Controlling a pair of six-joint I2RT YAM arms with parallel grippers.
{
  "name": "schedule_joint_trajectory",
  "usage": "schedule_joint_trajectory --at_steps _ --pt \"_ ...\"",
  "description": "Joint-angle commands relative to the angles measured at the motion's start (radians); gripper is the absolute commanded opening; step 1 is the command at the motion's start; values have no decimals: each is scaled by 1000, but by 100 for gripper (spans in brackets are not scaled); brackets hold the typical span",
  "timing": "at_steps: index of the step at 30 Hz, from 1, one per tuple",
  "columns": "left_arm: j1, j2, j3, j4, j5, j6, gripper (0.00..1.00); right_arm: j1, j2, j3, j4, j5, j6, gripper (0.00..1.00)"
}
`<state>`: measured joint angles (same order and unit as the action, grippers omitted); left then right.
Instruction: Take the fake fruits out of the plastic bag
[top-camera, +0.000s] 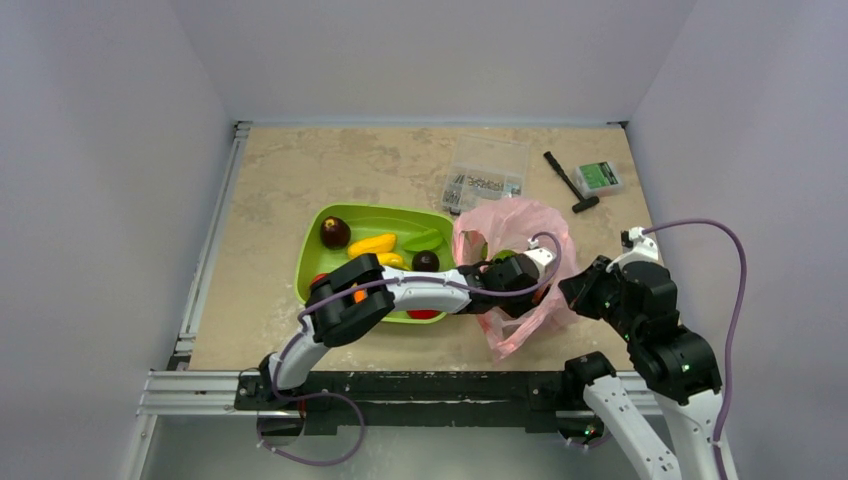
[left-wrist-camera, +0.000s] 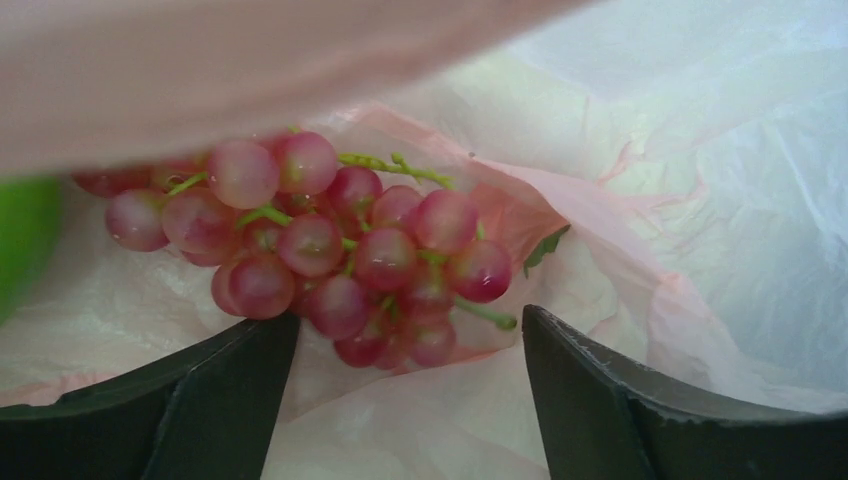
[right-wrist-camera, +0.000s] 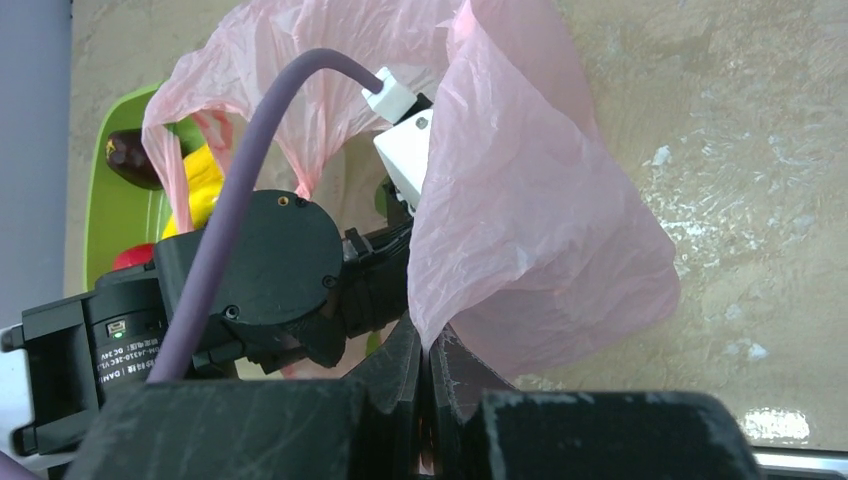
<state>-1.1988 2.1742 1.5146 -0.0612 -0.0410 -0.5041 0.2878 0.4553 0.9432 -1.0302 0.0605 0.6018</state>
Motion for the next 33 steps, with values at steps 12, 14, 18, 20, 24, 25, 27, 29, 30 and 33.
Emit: schedule_joint_trajectory --at_steps 12,14,18,20,24,25,27,29,30,33 --pt "48 -163 3 -116 7 97 11 0 -72 -54 7 53 -21 0" --pt "63 -208 4 -107 97 88 8 1 -81 -70 19 53 -20 0" --pt "82 -285 -8 -85 200 54 0 -1 -99 -76 26 54 -19 0" --pt "84 -319 -16 -85 217 48 0 1 -109 -82 25 46 -19 0" --pt "85 -361 -24 -112 230 47 0 0 -102 -92 -8 25 1 0" --pt "86 -365 -22 -127 243 45 0 1 -78 -96 -41 15 29 0" --pt "87 -371 -25 -146 264 38 9 0 -4 -96 -142 20 78 0" --pt "87 -377 -41 -148 267 36 14 4 42 -98 -180 7 119 0" --pt "88 -378 -49 -146 267 39 18 4 73 -91 -200 30 167 0" --pt "88 -368 -66 -141 292 42 29 4 153 -89 -215 125 226 0"
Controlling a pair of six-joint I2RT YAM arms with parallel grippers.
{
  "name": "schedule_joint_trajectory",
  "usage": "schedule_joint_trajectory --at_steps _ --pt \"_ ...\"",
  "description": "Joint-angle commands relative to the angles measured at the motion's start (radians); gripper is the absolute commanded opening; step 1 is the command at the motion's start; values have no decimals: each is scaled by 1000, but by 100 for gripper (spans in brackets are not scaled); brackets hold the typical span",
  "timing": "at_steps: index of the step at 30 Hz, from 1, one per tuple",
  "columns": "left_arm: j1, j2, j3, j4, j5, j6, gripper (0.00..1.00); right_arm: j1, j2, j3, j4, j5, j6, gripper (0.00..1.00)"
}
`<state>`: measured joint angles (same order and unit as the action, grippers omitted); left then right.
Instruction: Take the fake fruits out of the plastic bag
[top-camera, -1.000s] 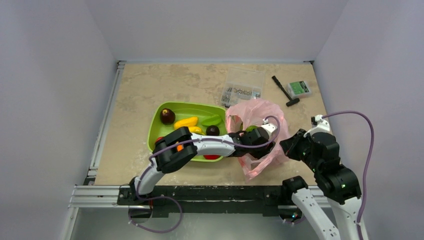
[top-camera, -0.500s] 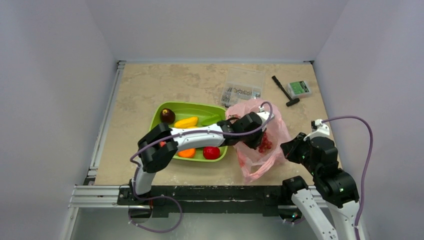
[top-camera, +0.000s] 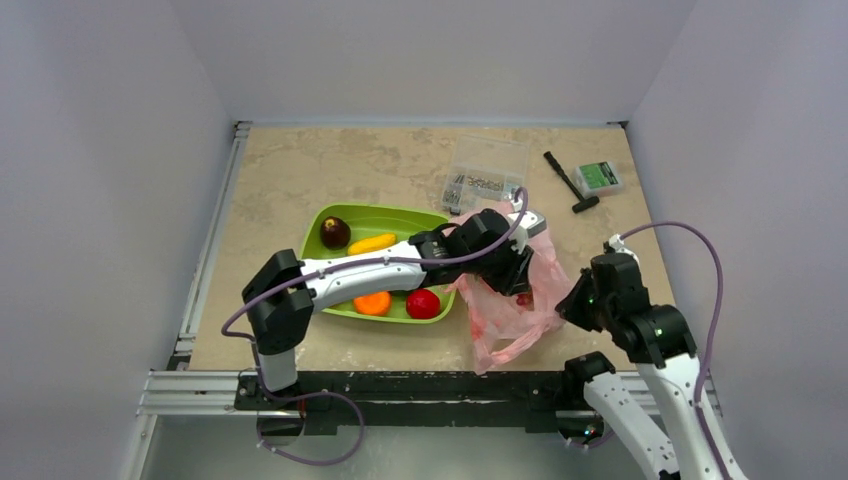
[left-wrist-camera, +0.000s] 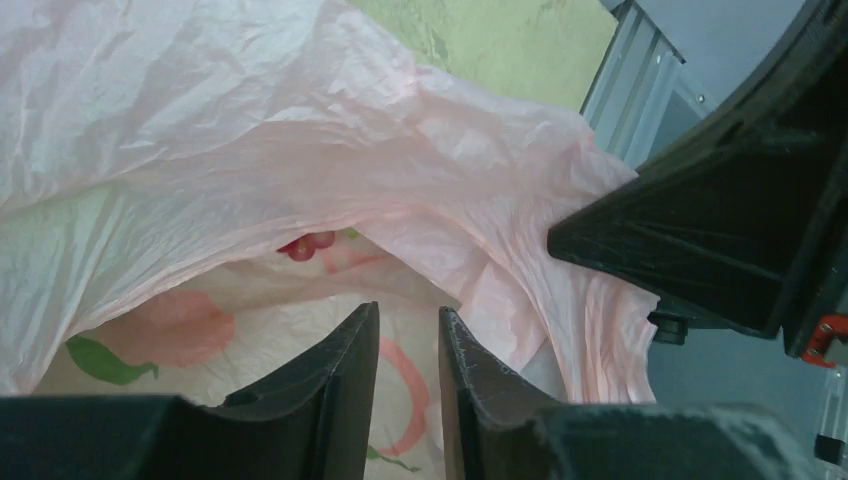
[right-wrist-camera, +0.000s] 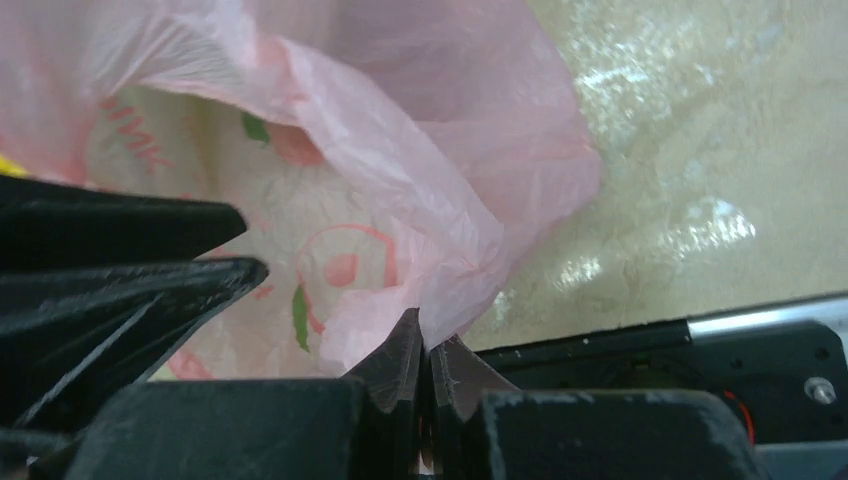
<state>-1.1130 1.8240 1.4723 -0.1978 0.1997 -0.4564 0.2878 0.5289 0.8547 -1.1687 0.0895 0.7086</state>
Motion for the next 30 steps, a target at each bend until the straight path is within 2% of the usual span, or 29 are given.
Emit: schedule_joint_trajectory --at_steps 1,4,8,9,12,15,20,27,30 --pt "1 -9 -35 7 73 -13 31 4 100 -5 -75 124 139 0" --pt "1 41 -99 100 136 -79 35 4 147 -14 -44 139 165 10" --pt "-16 123 -160 193 182 -160 32 3 149 16 -22 178 178 27" --pt "-29 128 -190 235 171 -170 33 3 141 20 -8 174 179 34" --pt "-50 150 -229 264 131 -179 34 3 118 43 58 181 159 64" --pt "-49 160 -266 296 104 -186 35 4 150 3 196 87 89 82" --pt "-24 103 -291 292 88 -162 46 7 292 -54 296 -35 26 88" --pt "-8 -47 -346 311 93 -116 57 11 316 -69 280 -7 -43 91" --pt "-4 -94 -358 310 89 -100 59 15 355 -86 283 3 -40 88"
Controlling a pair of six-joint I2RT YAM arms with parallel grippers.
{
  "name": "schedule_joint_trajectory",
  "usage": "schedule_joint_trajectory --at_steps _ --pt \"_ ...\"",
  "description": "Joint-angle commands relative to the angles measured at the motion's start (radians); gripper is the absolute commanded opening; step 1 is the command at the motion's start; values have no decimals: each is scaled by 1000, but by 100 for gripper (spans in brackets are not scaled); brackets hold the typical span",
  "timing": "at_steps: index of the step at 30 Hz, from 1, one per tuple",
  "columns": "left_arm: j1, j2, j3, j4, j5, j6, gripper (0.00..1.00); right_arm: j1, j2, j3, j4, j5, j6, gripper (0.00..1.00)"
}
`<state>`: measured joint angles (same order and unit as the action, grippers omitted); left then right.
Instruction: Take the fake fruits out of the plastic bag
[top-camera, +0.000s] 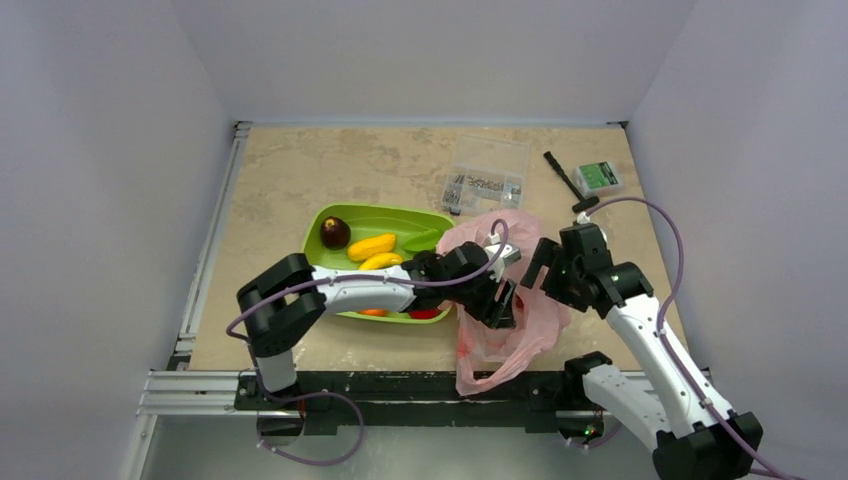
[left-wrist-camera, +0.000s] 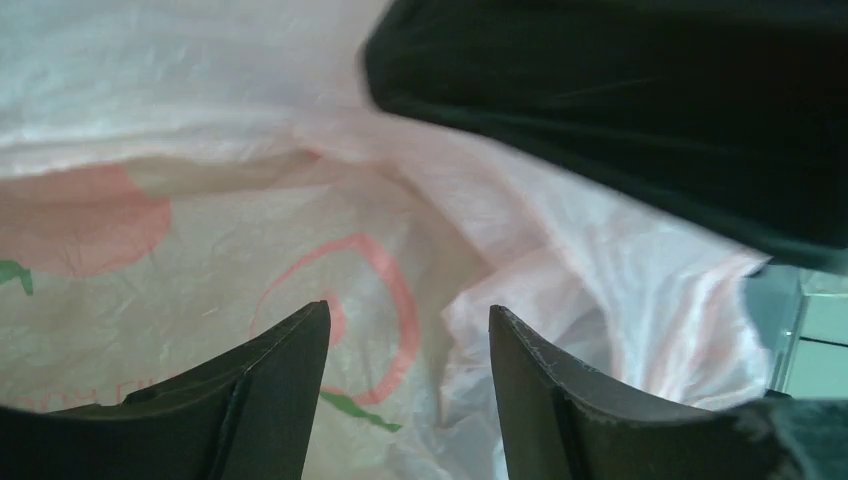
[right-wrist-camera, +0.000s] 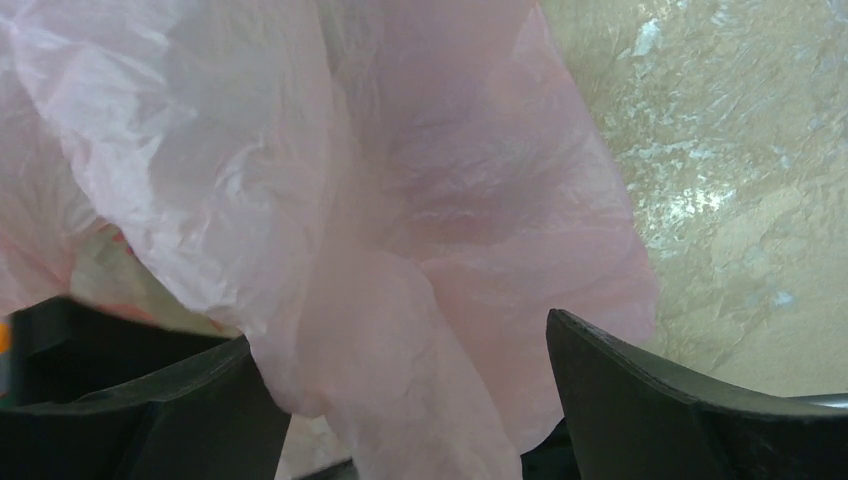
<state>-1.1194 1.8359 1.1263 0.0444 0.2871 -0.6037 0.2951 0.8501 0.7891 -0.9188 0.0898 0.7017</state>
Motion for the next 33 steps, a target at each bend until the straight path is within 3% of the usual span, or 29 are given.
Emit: schedule_joint_trajectory --at_steps 1,2,3,5,7,10,16,23,33 --pt "4 -113 -13 67 -6 49 60 9 31 -22 37 25 -21 82" --pt "5 -115 -10 67 -12 49 60 9 20 -24 49 45 -14 73" --pt "7 -111 -7 72 -24 44 60 9 0 -27 63 69 -12 57" --pt "12 -92 0 97 -42 26 56 9 -39 -32 78 91 -1 16" --pt "12 -47 21 117 -86 5 50 8 -69 -36 95 68 -1 0" --pt "13 25 79 121 -152 -29 38 9 -61 -24 70 92 6 0" --pt "17 126 157 127 -281 -147 26 8 -71 16 54 94 1 0" --pt "19 201 208 109 -399 -230 46 8 -77 13 63 80 -20 0" --pt "13 313 327 77 -445 -323 57 9 -91 3 87 51 -28 0"
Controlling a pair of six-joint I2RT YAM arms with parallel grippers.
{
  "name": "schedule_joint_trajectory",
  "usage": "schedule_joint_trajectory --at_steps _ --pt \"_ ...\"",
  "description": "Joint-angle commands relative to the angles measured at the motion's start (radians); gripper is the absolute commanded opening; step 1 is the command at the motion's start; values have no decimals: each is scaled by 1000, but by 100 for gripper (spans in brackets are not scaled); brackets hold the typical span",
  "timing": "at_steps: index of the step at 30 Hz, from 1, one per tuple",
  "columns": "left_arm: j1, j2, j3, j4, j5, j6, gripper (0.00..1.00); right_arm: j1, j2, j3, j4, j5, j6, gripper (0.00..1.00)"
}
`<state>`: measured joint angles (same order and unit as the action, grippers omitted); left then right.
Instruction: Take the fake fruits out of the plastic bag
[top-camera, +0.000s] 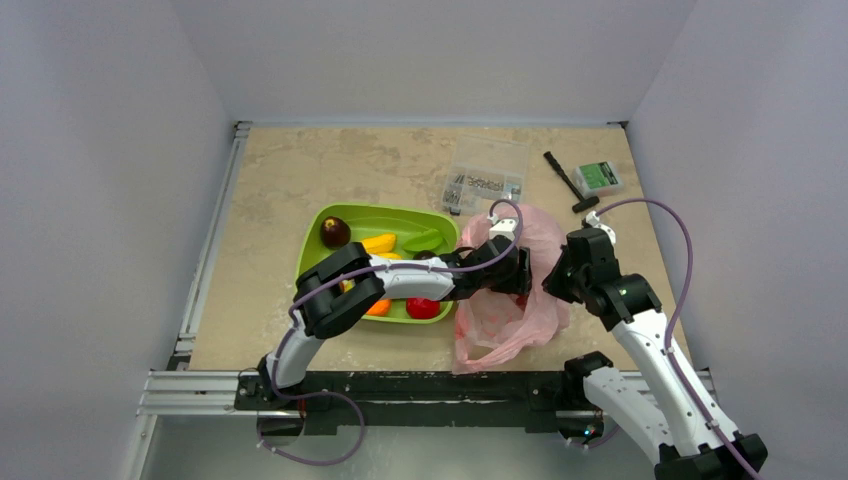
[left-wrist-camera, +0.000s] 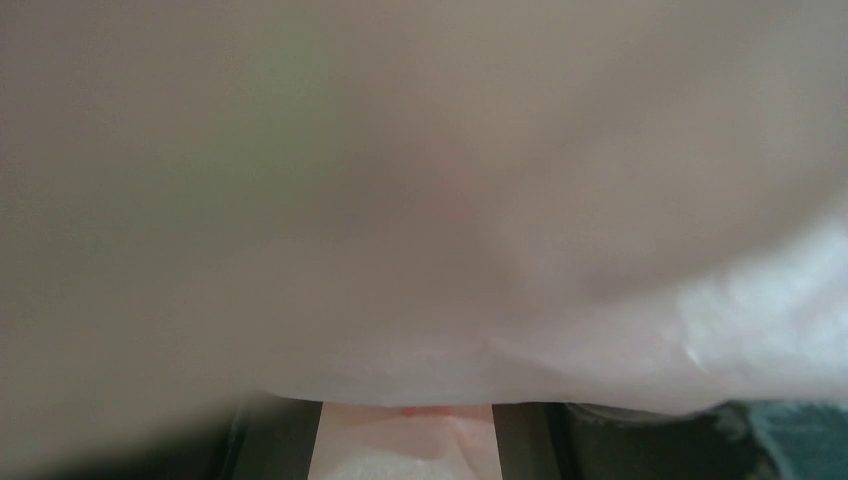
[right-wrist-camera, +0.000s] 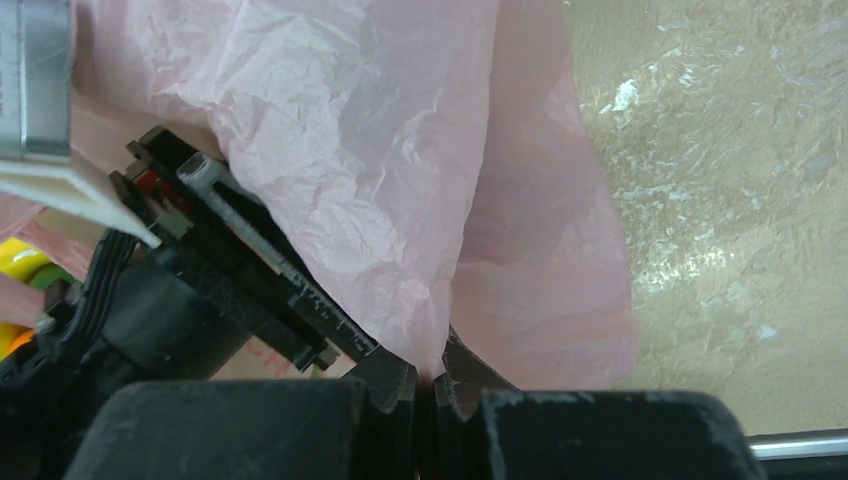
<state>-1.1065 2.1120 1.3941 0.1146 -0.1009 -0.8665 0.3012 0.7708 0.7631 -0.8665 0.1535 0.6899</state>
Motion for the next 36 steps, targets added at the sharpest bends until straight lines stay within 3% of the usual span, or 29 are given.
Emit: schedule_joint_trajectory --at_steps 1,6,11,18,20,22,25,32,36 --pt "-7 47 73 -1 -85 -71 57 3 -11 28 36 -15 -17 0" --pt "-84 135 214 -256 -359 -139 63 2 -14 33 40 -21 -21 0" --pt "-91 216 320 -431 -402 -207 63 3 -26 30 38 -24 -24 0" --pt "-98 228 324 -443 -471 -45 37 2 -51 18 41 -28 -21 0" --pt "-97 194 304 -407 -466 51 21 2 -58 14 41 -29 -17 0" --pt "-94 139 254 -339 -419 119 14 2 -67 6 43 -33 -15 0" --pt "-87 39 153 -237 -321 183 11 1 -78 3 45 -20 -19 0" --pt "-30 -110 44 -150 -25 136 0 2 -90 10 40 1 -13 0" --pt "-23 -161 52 -149 92 142 0 2 -106 8 34 25 0 0"
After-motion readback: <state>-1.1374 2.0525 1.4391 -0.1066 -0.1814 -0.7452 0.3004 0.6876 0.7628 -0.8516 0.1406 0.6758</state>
